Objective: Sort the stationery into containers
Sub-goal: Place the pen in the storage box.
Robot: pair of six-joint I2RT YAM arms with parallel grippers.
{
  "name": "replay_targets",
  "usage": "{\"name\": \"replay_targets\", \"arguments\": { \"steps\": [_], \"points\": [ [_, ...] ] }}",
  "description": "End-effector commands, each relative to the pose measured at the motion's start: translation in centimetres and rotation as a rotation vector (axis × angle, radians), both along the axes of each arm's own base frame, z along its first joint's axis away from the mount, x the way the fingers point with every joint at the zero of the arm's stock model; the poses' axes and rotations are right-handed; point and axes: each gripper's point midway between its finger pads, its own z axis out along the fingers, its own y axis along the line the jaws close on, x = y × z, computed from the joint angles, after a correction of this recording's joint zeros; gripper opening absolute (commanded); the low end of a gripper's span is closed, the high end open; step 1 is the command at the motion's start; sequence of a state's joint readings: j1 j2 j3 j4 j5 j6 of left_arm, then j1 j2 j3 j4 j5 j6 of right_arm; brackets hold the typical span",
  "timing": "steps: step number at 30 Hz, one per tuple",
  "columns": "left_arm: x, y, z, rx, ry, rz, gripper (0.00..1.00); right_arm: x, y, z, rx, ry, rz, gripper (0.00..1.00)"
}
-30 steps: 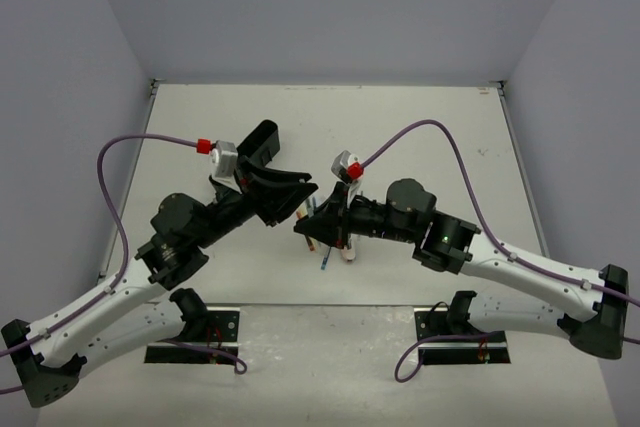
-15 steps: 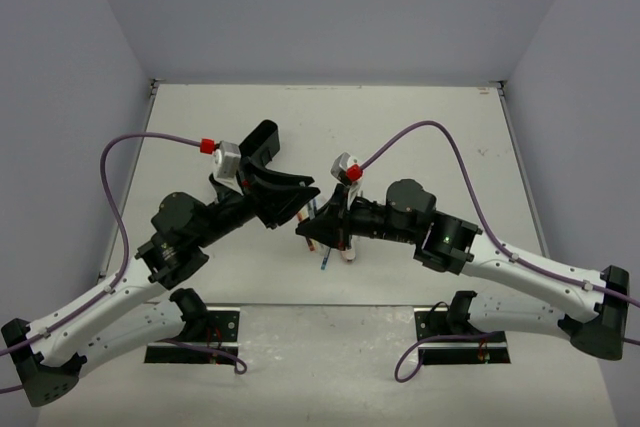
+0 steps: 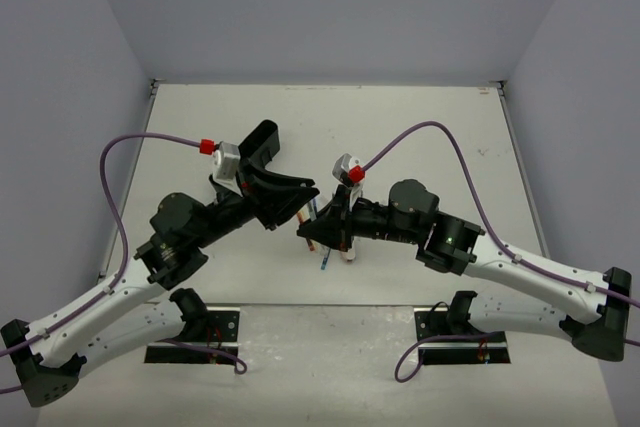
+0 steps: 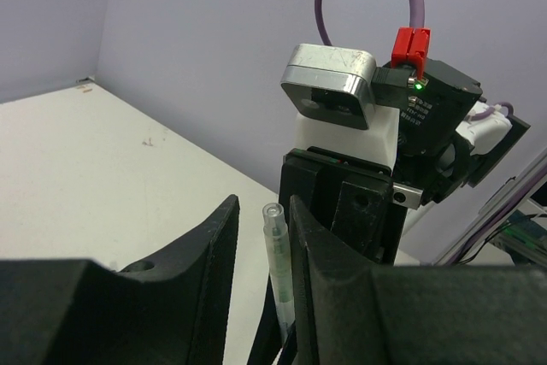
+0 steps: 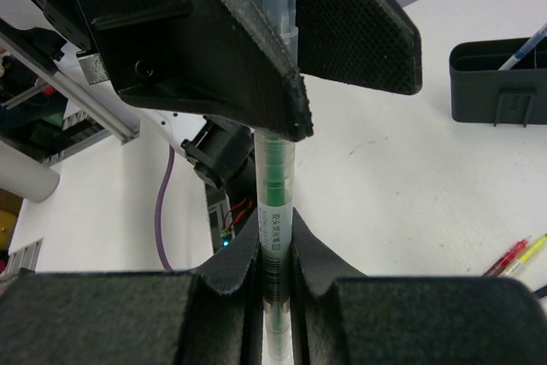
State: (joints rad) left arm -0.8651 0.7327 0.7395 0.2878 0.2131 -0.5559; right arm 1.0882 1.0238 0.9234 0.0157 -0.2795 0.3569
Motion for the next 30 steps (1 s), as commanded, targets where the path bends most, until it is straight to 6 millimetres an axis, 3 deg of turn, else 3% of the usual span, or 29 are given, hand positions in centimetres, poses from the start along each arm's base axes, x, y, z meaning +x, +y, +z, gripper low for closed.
{"name": "replay_targets", "arguments": {
  "steps": [1,7,15,20,23,30],
  "points": [
    [-0.4,0.3,2.2,-0.031,-0.054,-0.004,0.32,-0.6,0.0,0.4,0.013,-0.025,0.030,0.00],
    [-0.7,0.2,2.7,-0.032,-0.068,-0.025,0.34,-0.4,-0.2,0.3,0.008,-0.027,0.015,0.00],
    [-1.2,-0.1,1.9,-0.021,-0.067,-0.054,0.03,-0.1,-0.2,0.5,0.003,-0.022,-0.001,0.00],
    [-1.0,-0.7,0.0,-0.012,-0.035,-0.072,0.00,0.2,-0.3,1.9,0.014,-0.028,-0.020,0.00],
    [-1.0,-0.8,-0.8,-0.029,-0.028,-0.080,0.00,0.7,-0.5,3.3,0.043,-0.035,-0.053,0.00],
    [-0.4,-2.0,-4.6,0.012,0.067,-0.101,0.00,3.1,-0.7,9.0,0.125,-0.102,-0.176,0.00]
  ]
}}
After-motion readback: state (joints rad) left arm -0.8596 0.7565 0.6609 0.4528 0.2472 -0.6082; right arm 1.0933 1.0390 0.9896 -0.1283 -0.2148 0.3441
